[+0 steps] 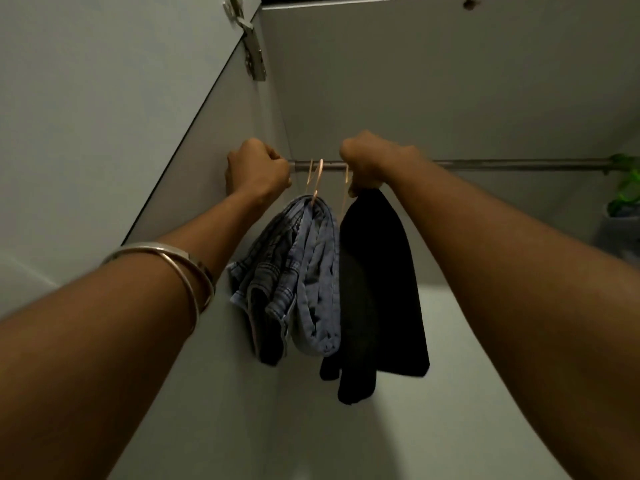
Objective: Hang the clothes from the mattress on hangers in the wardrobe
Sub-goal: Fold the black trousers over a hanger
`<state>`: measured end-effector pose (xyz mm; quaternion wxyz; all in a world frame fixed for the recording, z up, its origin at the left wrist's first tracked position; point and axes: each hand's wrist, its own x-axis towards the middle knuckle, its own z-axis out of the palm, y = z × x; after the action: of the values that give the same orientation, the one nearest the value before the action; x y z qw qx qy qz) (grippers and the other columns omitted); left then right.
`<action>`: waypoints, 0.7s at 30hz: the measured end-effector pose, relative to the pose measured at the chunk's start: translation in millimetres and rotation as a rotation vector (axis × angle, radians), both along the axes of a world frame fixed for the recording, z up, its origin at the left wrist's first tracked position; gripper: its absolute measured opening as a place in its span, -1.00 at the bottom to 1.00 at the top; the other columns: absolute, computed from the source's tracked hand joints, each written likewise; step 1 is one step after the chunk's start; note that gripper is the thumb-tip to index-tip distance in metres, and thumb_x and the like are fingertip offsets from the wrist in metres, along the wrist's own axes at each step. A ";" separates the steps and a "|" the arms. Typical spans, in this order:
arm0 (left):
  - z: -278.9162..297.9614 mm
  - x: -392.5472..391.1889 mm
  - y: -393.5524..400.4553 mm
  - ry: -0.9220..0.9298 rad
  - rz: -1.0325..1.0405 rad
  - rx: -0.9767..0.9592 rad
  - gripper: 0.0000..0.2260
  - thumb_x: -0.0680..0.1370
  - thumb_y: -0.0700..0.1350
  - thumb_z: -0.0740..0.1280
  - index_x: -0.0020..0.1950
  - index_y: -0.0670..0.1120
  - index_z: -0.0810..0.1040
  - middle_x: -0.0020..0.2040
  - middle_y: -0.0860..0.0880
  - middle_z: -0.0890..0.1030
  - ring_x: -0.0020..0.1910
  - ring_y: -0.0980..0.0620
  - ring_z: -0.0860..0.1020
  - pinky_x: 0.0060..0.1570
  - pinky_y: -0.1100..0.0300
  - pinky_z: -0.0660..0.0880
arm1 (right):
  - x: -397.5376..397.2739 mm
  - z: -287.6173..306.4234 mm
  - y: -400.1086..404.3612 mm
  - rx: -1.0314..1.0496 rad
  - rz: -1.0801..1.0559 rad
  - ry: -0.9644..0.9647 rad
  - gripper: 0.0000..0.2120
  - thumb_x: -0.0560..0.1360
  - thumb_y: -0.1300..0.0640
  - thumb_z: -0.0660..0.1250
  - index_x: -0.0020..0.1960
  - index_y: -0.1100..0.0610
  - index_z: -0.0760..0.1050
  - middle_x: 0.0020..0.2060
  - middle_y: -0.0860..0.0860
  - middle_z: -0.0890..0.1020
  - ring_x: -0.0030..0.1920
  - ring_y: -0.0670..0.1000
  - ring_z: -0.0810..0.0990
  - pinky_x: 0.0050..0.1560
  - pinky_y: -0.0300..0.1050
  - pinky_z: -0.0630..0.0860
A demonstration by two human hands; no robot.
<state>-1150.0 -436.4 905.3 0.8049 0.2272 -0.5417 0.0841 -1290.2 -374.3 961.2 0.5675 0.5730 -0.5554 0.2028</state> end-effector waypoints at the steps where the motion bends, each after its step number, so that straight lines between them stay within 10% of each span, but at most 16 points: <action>1: -5.8 -0.4 3.3 -0.008 0.012 -0.005 -0.80 0.48 -0.25 0.26 -0.30 -0.05 0.56 -0.29 -0.07 0.65 -0.26 -0.03 0.63 -0.18 -0.04 0.63 | -2.1 -5.3 -1.6 -0.021 0.022 0.009 -0.56 0.43 0.10 0.49 0.16 0.32 0.45 0.10 0.26 0.53 0.13 0.27 0.51 0.03 0.02 0.46; 8: -51.6 -4.4 20.0 -0.049 0.080 0.013 -0.85 0.50 -0.26 0.27 -0.22 -0.11 0.58 -0.22 -0.09 0.65 -0.20 -0.04 0.64 -0.18 -0.07 0.62 | -20.4 -53.5 -8.7 -0.267 0.308 -0.044 -0.69 0.50 0.21 0.31 0.22 0.27 0.45 0.32 0.26 0.36 0.33 0.25 0.31 0.24 0.07 0.40; 14: -110.1 -4.1 24.7 -0.146 0.128 0.124 -0.85 0.49 -0.23 0.30 -0.25 -0.09 0.61 -0.28 -0.09 0.65 -0.25 -0.02 0.64 -0.19 -0.03 0.63 | -26.7 -132.5 -21.2 -0.486 0.648 -0.116 -0.76 0.45 0.29 0.22 0.10 0.26 0.49 0.22 0.23 0.40 0.23 0.21 0.36 0.04 0.05 0.47; 21: -206.2 23.0 83.6 -0.217 0.143 0.300 -0.85 0.47 -0.26 0.27 -0.17 -0.17 0.64 -0.29 -0.10 0.67 -0.50 0.14 0.51 -0.43 0.26 0.48 | 1.7 -228.4 -10.9 -0.251 1.181 -0.730 -0.78 0.47 0.29 0.20 -0.01 0.19 0.60 -0.03 0.11 0.62 -0.03 -0.01 0.58 0.01 -0.23 0.50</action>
<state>-1127.1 -352.8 699.2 0.6907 0.3723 -0.6143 0.0834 -1288.5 -385.3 732.8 0.2018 0.6042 -0.2788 0.7186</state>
